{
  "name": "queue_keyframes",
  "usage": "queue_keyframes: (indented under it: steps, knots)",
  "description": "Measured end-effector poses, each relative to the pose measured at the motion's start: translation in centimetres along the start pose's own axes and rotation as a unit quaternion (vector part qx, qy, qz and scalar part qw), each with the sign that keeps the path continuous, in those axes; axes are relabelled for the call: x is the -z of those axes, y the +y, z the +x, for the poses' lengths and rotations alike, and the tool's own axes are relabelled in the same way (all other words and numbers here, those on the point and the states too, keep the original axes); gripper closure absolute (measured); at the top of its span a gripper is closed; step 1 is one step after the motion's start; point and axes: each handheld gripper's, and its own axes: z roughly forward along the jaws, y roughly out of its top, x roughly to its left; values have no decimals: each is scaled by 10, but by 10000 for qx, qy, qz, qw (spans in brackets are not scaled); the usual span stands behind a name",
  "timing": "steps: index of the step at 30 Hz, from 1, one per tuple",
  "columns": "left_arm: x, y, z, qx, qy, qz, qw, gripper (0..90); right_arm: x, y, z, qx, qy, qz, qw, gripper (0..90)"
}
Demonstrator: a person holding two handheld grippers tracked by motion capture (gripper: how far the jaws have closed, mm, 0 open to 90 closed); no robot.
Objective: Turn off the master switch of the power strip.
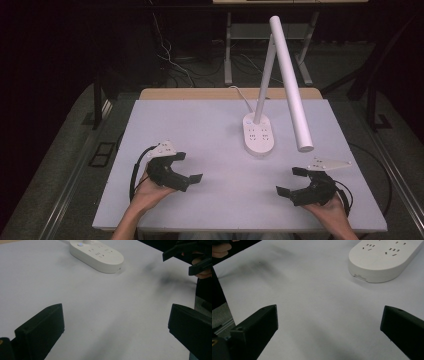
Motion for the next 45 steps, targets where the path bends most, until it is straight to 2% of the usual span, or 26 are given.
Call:
queue_keyframes:
  steps: [6,22,30,32,45]
  knots:
    - [-3,9,0,-30,-41,40,10000,0,0,0,0,-20,-5,-1,10000,6]
    - [-15,41,3,-259,-118,210,9994,0,-1,-1,1,42,-6,46,10000,6]
    - [-19,51,7,-313,-99,243,9992,0,-1,-1,1,87,5,57,9999,6]
    - [-21,54,9,-319,-97,255,9991,0,-2,-1,2,5,-5,37,10000,6]
    - [-33,70,14,-375,-95,374,9985,0,-1,-1,2,22,3,39,10000,6]
